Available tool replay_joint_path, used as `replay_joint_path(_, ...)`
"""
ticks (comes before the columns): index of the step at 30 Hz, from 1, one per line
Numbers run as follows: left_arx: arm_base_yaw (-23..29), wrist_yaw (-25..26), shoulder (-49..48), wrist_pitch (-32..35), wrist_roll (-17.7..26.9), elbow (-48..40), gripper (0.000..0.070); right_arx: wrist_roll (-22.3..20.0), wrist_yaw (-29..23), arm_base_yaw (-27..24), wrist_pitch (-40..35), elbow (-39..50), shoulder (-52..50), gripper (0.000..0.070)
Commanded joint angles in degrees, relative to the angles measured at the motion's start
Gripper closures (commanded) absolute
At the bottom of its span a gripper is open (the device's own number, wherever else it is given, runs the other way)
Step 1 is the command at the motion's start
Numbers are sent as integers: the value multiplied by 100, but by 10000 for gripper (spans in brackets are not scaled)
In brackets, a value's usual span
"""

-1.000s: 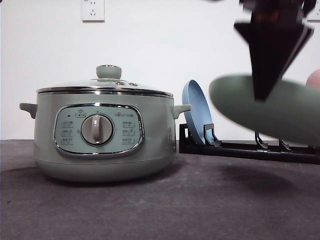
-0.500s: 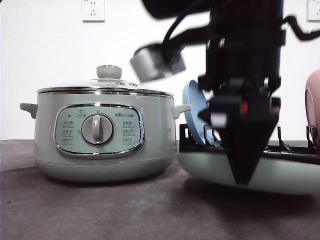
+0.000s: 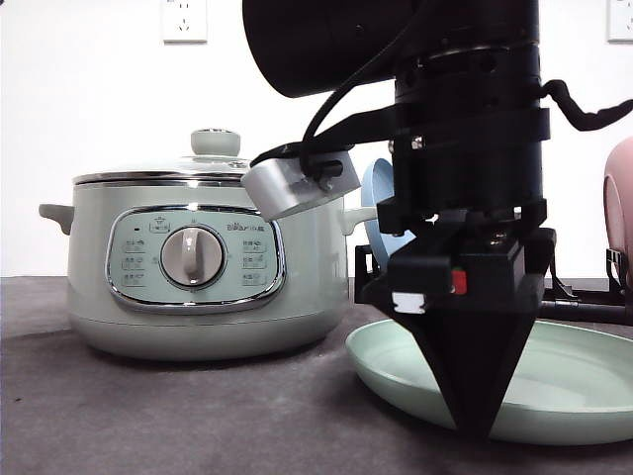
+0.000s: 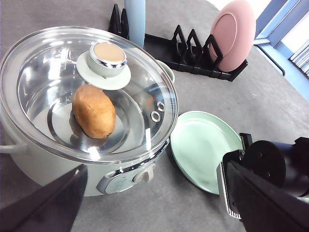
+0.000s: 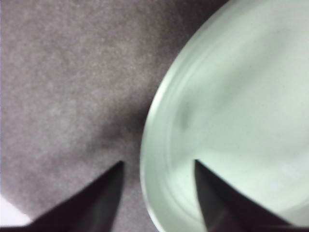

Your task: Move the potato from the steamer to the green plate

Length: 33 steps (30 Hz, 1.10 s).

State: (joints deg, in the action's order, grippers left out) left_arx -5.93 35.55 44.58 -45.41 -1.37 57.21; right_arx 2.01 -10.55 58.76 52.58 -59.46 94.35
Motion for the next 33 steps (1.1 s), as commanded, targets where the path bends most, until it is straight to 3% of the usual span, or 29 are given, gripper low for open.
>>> replay_joint_path(1,-20,27,35,43,72,144,105,101,-1,63,13,-56,88,358)
replay_joint_path(11,-20,28,35,46,70,144,105,20,55,10,213,-609,-896,358)
replay_joint_path(18,-20,26,37,49,68,144,105,-119,521,-391,-33,-1343,-1921,358)
replay_joint_path(21,-20,26,35,42,70,144,105,-138,974,-672,-216,-1571,-2229,358)
replay_joint_path(33,-20,26,35,39,70,144,105,-137,3740,-2097,-387,-1749,-2703,358)
